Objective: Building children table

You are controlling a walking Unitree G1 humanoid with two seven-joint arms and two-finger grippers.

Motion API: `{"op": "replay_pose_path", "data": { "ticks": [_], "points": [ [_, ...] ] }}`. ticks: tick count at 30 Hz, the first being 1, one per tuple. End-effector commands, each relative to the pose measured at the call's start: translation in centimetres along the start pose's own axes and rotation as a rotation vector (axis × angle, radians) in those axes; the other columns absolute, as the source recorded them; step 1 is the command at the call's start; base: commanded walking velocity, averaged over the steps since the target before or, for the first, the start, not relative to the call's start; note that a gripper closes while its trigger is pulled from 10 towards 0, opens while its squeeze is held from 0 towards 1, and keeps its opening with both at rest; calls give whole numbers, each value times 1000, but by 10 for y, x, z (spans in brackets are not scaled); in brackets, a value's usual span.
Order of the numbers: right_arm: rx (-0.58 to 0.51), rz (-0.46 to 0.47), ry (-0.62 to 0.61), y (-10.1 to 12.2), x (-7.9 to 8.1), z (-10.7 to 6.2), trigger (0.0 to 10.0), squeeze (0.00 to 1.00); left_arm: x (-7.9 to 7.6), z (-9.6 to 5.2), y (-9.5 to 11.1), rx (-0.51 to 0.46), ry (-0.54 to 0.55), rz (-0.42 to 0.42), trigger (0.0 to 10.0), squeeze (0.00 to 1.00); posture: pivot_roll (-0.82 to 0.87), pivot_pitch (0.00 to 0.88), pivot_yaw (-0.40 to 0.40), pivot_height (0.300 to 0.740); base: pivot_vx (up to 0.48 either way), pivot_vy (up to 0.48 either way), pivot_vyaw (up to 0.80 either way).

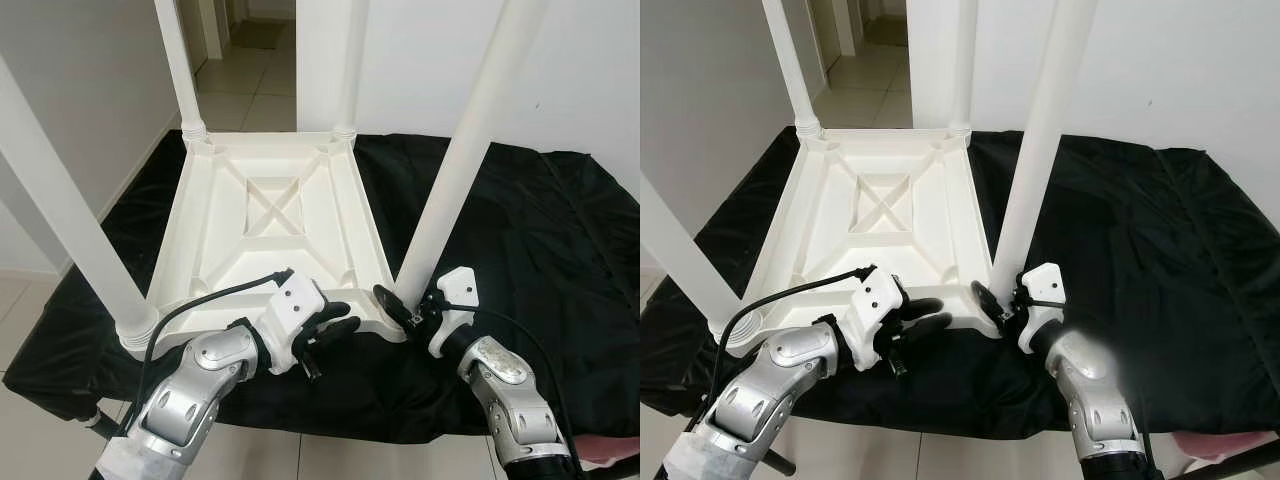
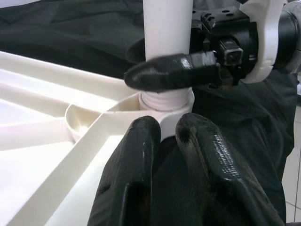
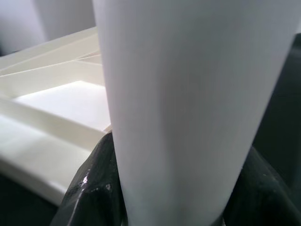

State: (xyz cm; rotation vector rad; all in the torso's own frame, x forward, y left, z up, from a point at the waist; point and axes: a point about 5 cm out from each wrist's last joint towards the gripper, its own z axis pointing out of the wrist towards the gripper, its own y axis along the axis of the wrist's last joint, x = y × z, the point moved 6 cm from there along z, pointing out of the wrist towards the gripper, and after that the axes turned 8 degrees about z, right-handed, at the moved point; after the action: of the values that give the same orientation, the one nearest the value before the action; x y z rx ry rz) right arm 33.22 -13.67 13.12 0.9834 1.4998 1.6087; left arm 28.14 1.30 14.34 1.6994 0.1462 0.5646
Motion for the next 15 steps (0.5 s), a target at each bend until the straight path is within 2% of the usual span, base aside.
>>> {"op": "replay_pose_path", "data": {
  "ticks": [1, 2, 3, 5, 7, 9, 11, 12, 15],
  "points": [
    [36, 2, -133, -10, -17, -7, 10000, 0, 3, -1, -2, 7, 1, 4, 10000, 0, -80, 44, 22, 740, 0, 0, 0],
    [32, 15, -189, -12, -19, -8, 10000, 0, 3, -1, -3, 10, 4, 5, 10000, 0, -86, 43, 22, 740, 0, 0, 0],
    [32, 15, -189, -12, -19, -8, 10000, 0, 3, -1, -3, 10, 4, 5, 10000, 0, -86, 43, 22, 740, 0, 0, 0],
    [62, 46, -324, -28, -21, -14, 10000, 0, 3, 0, -1, 1, 9, 0, 10000, 0, -71, 43, 20, 740, 0, 0, 0],
    [66, 65, -369, -33, -20, -16, 10000, 0, 3, 0, -1, 2, 10, 0, 10000, 0, -71, 43, 20, 740, 0, 0, 0],
    [66, 65, -369, -33, -20, -16, 10000, 0, 3, 0, -1, 2, 10, 0, 10000, 0, -71, 43, 20, 740, 0, 0, 0],
    [59, 87, -452, -35, -18, -16, 10000, 0, 1, 0, -2, 6, -3, -2, 10000, 0, -79, 51, 46, 740, 0, 0, 0],
    [59, 87, -452, -35, -18, -16, 10000, 0, 1, 0, -2, 6, -3, -2, 10000, 0, -79, 51, 46, 740, 0, 0, 0],
    [23, 102, -598, -30, -25, -17, 10000, 0, 2, 1, 0, 9, -16, 10, 10000, 0, -72, 60, 45, 740, 0, 0, 0]
  ]
}}
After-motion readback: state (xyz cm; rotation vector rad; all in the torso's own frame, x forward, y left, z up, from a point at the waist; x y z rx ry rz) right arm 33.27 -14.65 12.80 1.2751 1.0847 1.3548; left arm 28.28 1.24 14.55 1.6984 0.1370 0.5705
